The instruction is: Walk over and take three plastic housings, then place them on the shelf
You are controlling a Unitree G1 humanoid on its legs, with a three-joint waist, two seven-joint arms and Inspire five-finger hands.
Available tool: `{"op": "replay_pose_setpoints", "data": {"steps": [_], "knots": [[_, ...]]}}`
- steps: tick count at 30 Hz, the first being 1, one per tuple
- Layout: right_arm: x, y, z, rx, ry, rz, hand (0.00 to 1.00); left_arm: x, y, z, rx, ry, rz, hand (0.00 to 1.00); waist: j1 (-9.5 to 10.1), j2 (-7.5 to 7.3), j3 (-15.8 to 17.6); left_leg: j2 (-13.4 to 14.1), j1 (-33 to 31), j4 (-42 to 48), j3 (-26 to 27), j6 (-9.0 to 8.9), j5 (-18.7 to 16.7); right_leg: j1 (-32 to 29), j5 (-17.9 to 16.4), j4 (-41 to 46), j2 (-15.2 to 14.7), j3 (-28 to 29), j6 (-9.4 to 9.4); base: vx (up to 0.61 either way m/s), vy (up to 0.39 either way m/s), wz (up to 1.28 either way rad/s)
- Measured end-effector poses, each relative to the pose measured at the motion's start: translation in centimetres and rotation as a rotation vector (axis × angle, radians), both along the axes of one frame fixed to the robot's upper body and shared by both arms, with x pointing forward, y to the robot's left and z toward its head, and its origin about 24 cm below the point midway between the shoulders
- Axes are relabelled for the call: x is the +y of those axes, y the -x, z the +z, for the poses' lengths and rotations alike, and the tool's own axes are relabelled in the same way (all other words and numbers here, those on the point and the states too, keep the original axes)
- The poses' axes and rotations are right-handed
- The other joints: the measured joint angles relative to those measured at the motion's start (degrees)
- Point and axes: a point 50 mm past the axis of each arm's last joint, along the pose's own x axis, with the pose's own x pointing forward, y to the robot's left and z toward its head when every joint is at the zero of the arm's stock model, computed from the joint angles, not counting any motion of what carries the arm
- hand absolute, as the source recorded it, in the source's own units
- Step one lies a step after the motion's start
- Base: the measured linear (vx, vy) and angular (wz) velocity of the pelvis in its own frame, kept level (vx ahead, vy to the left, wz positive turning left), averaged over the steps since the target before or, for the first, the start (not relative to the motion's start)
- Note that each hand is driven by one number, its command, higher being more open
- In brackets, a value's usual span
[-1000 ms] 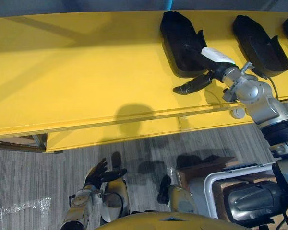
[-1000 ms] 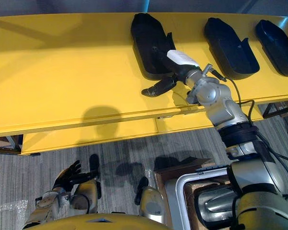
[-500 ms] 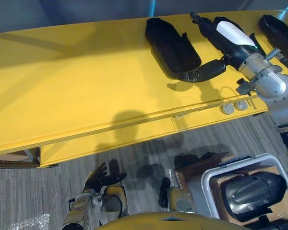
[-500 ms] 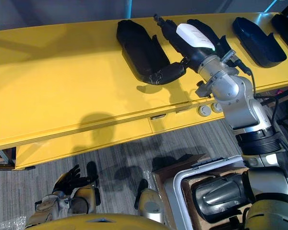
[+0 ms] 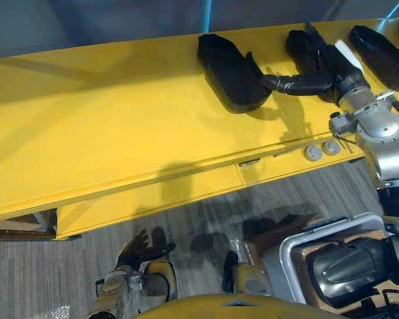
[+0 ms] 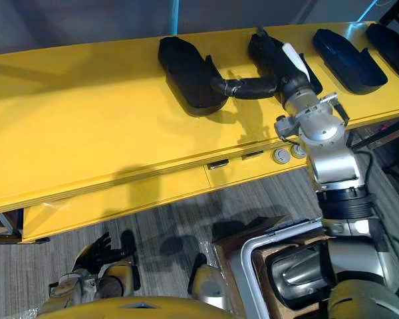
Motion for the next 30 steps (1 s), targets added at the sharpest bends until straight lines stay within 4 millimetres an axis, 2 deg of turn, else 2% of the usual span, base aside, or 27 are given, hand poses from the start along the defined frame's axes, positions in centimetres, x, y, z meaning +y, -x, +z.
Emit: {"op": "replay_pose_setpoints", "data": {"steps": [4, 11, 19, 30], "knots": [[0.9, -0.5, -2.0, 0.064, -0.146, 0.058, 1.00, -0.4, 0.0, -0.1, 0.000, 0.010, 0.000, 1.00, -0.49, 0.47, -0.18, 0.03, -0.01, 0.03, 0.39, 0.02, 0.02, -0.01, 0.10, 0.11, 0.00, 0.39, 0.06, 0.01, -0.004, -0.04], [2.5, -0.5, -3.3, 0.073, -0.231, 0.151, 1.00, -1.1, -0.4, 0.0, -0.015, 0.028, -0.001, 1.00, -0.21, 0.64, -0.08, 0.03, -0.50, 0.01, 0.31, 0.01, -0.04, -0.40, 0.08, 0.13, -0.01, 0.29, 0.05, 0.00, 0.000, 0.00], [3.2, -0.2, -4.9, 0.132, -0.292, 0.216, 1.00, -1.3, -0.6, 0.1, -0.021, 0.033, -0.002, 1.00, 0.09, 0.97, 0.12, -0.01, -1.28, 0.07, 0.22, 0.03, 0.01, -1.23, -0.03, 0.63, -0.03, 0.26, -0.11, 0.00, 0.000, 0.00], [3.4, -0.2, -5.1, 0.143, -0.289, 0.234, 1.00, -1.7, -0.8, 0.1, -0.030, 0.041, -0.002, 1.00, 0.02, 1.83, 1.03, 0.02, -1.20, 0.05, 0.21, 0.06, -0.01, -1.56, -0.26, 1.14, -0.09, 0.37, -0.33, 0.00, 0.000, 0.00]]}}
